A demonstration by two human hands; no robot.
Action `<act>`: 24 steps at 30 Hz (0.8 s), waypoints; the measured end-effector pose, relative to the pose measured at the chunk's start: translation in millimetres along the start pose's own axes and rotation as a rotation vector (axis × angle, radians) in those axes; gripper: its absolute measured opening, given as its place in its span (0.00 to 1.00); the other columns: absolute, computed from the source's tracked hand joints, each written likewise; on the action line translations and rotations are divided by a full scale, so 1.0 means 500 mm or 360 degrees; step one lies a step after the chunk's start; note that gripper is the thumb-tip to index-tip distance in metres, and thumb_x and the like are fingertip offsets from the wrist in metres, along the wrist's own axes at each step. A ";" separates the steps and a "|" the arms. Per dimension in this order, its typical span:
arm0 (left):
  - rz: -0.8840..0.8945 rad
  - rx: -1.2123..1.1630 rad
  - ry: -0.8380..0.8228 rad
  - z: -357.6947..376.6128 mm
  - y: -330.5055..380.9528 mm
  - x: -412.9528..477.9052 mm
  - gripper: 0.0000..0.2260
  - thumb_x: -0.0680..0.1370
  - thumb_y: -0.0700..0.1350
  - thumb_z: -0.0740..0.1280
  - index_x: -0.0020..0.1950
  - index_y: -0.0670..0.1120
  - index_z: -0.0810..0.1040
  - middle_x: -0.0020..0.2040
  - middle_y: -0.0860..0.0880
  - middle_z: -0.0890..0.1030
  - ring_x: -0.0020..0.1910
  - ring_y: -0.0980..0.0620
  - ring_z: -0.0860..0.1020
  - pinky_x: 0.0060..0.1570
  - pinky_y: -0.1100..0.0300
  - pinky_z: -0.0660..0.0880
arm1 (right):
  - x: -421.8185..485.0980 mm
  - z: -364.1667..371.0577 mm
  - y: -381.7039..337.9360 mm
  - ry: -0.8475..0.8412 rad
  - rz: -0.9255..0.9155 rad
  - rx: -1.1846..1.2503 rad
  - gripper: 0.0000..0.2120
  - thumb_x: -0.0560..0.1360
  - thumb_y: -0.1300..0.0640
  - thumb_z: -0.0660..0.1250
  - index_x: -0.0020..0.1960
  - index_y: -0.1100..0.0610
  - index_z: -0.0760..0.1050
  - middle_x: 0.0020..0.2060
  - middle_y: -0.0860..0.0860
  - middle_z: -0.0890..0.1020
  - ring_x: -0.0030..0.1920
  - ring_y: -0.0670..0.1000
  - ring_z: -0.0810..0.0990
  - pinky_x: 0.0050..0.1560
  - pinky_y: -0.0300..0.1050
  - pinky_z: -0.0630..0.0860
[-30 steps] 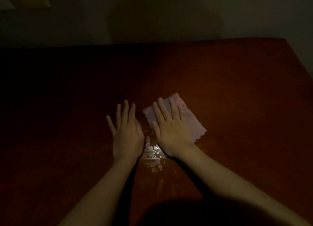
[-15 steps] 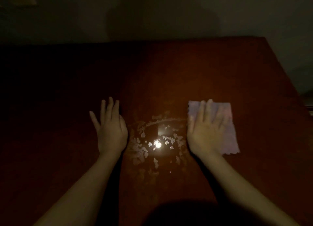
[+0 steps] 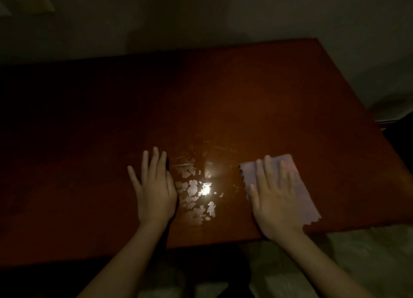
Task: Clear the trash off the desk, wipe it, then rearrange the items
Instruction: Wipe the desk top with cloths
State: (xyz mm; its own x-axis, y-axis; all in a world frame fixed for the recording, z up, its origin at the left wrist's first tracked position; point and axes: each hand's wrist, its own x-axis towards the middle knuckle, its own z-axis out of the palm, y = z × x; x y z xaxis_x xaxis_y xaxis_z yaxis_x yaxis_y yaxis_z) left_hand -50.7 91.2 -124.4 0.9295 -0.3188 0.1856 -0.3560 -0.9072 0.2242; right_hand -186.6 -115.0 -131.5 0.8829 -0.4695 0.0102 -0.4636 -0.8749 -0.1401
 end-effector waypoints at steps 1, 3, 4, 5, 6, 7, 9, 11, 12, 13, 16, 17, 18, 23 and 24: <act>0.0011 0.0010 -0.0006 -0.002 0.001 -0.011 0.26 0.79 0.49 0.45 0.75 0.43 0.62 0.77 0.45 0.61 0.78 0.48 0.52 0.74 0.39 0.43 | -0.006 -0.002 -0.004 0.0007 0.0120 0.0016 0.30 0.80 0.41 0.36 0.77 0.56 0.49 0.77 0.55 0.52 0.76 0.59 0.46 0.74 0.56 0.42; 0.0009 -0.0005 -0.0012 -0.004 0.001 -0.031 0.27 0.79 0.50 0.44 0.76 0.43 0.62 0.77 0.46 0.60 0.78 0.48 0.51 0.74 0.40 0.42 | -0.020 -0.001 -0.054 0.0066 0.0282 0.0060 0.32 0.80 0.41 0.38 0.77 0.58 0.53 0.76 0.57 0.53 0.75 0.61 0.49 0.74 0.57 0.43; -0.0003 -0.0025 -0.0015 -0.005 0.000 -0.038 0.27 0.79 0.50 0.43 0.76 0.43 0.62 0.77 0.46 0.60 0.78 0.49 0.51 0.74 0.40 0.41 | -0.032 0.003 -0.090 0.0088 0.0276 0.0076 0.31 0.80 0.42 0.40 0.76 0.59 0.55 0.75 0.58 0.55 0.75 0.62 0.51 0.74 0.58 0.44; -0.0017 -0.0043 -0.0020 -0.005 -0.001 -0.045 0.27 0.79 0.51 0.43 0.76 0.44 0.61 0.77 0.46 0.59 0.78 0.49 0.50 0.74 0.40 0.40 | -0.047 0.008 -0.127 0.0085 0.0217 0.0087 0.30 0.80 0.42 0.41 0.76 0.59 0.55 0.75 0.58 0.56 0.75 0.63 0.52 0.73 0.59 0.45; -0.0020 -0.0048 -0.0023 -0.004 -0.002 -0.051 0.28 0.79 0.51 0.42 0.76 0.44 0.61 0.78 0.46 0.58 0.78 0.49 0.49 0.74 0.41 0.40 | -0.061 0.014 -0.159 0.0062 0.0131 0.0089 0.30 0.80 0.42 0.43 0.76 0.58 0.55 0.75 0.58 0.56 0.75 0.63 0.51 0.73 0.59 0.46; -0.0009 -0.0042 -0.0025 -0.004 -0.002 -0.056 0.28 0.79 0.51 0.42 0.76 0.44 0.61 0.78 0.46 0.58 0.78 0.50 0.49 0.74 0.41 0.40 | -0.072 0.018 -0.180 0.0042 0.0052 0.0081 0.29 0.80 0.43 0.44 0.76 0.58 0.55 0.75 0.58 0.56 0.75 0.62 0.51 0.73 0.60 0.46; 0.0018 -0.0030 -0.0025 -0.005 0.000 -0.063 0.27 0.79 0.51 0.42 0.76 0.44 0.60 0.78 0.46 0.58 0.78 0.50 0.49 0.74 0.41 0.40 | -0.080 0.021 -0.189 0.0018 -0.0034 0.0073 0.29 0.81 0.43 0.44 0.76 0.58 0.55 0.76 0.57 0.56 0.76 0.61 0.49 0.74 0.58 0.45; 0.0066 -0.0017 -0.0032 -0.008 0.005 -0.069 0.27 0.79 0.51 0.43 0.76 0.44 0.60 0.78 0.46 0.58 0.78 0.50 0.49 0.74 0.41 0.40 | -0.087 0.017 -0.165 0.0003 -0.0119 0.0061 0.29 0.81 0.42 0.41 0.77 0.55 0.52 0.77 0.55 0.53 0.76 0.60 0.46 0.74 0.56 0.42; 0.0106 -0.0004 -0.0035 -0.010 0.004 -0.069 0.27 0.79 0.50 0.44 0.76 0.44 0.60 0.78 0.46 0.58 0.78 0.49 0.49 0.74 0.41 0.40 | -0.090 0.014 -0.146 -0.0009 -0.0159 0.0079 0.29 0.81 0.42 0.40 0.78 0.54 0.49 0.77 0.53 0.50 0.77 0.59 0.43 0.74 0.55 0.40; 0.0153 0.0010 -0.0039 -0.012 0.003 -0.069 0.26 0.79 0.49 0.45 0.76 0.44 0.61 0.77 0.46 0.58 0.78 0.49 0.49 0.74 0.41 0.39 | -0.092 0.013 -0.123 -0.0034 -0.0166 0.0114 0.29 0.81 0.41 0.39 0.78 0.52 0.45 0.77 0.52 0.46 0.76 0.57 0.39 0.74 0.54 0.38; 0.0263 0.0027 -0.0072 -0.013 0.014 -0.078 0.26 0.79 0.49 0.46 0.76 0.44 0.61 0.77 0.46 0.59 0.78 0.49 0.50 0.74 0.41 0.41 | -0.113 -0.005 -0.010 0.0003 0.0032 0.0068 0.29 0.80 0.42 0.37 0.78 0.53 0.47 0.77 0.53 0.49 0.76 0.56 0.41 0.75 0.56 0.42; 0.0279 0.0031 -0.0076 -0.014 0.017 -0.079 0.26 0.79 0.49 0.46 0.76 0.44 0.61 0.77 0.46 0.59 0.78 0.49 0.50 0.74 0.40 0.41 | -0.116 -0.015 0.028 0.0040 0.0125 0.0032 0.30 0.80 0.42 0.36 0.77 0.55 0.50 0.77 0.55 0.53 0.76 0.56 0.44 0.75 0.57 0.46; 0.0286 0.0033 -0.0086 -0.014 0.021 -0.078 0.26 0.79 0.50 0.45 0.76 0.44 0.61 0.77 0.46 0.59 0.78 0.49 0.49 0.74 0.40 0.41 | -0.117 -0.023 0.061 0.0041 0.0198 0.0003 0.31 0.80 0.42 0.34 0.77 0.55 0.51 0.76 0.55 0.55 0.75 0.56 0.46 0.75 0.58 0.49; 0.0189 0.0026 -0.0103 -0.007 0.052 -0.066 0.27 0.80 0.52 0.42 0.77 0.45 0.59 0.78 0.46 0.57 0.78 0.48 0.48 0.74 0.39 0.42 | -0.088 -0.021 0.070 -0.0005 0.0252 -0.0046 0.33 0.80 0.41 0.31 0.77 0.57 0.53 0.76 0.56 0.56 0.75 0.60 0.51 0.74 0.58 0.49; 0.0207 0.0030 -0.0112 -0.004 0.073 -0.064 0.27 0.80 0.52 0.42 0.77 0.45 0.58 0.78 0.46 0.57 0.78 0.48 0.49 0.74 0.39 0.43 | -0.079 -0.016 0.058 -0.0010 0.0211 -0.0050 0.32 0.80 0.42 0.33 0.77 0.57 0.54 0.76 0.56 0.57 0.75 0.61 0.52 0.74 0.58 0.48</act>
State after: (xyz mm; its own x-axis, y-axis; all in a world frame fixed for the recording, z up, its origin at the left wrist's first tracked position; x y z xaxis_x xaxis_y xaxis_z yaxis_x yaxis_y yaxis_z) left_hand -93.7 68.7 -120.2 0.8803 -0.4519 0.1443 -0.4726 -0.8617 0.1846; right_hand -235.5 -122.7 -127.9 0.8141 -0.5806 -0.0128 -0.5784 -0.8085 -0.1087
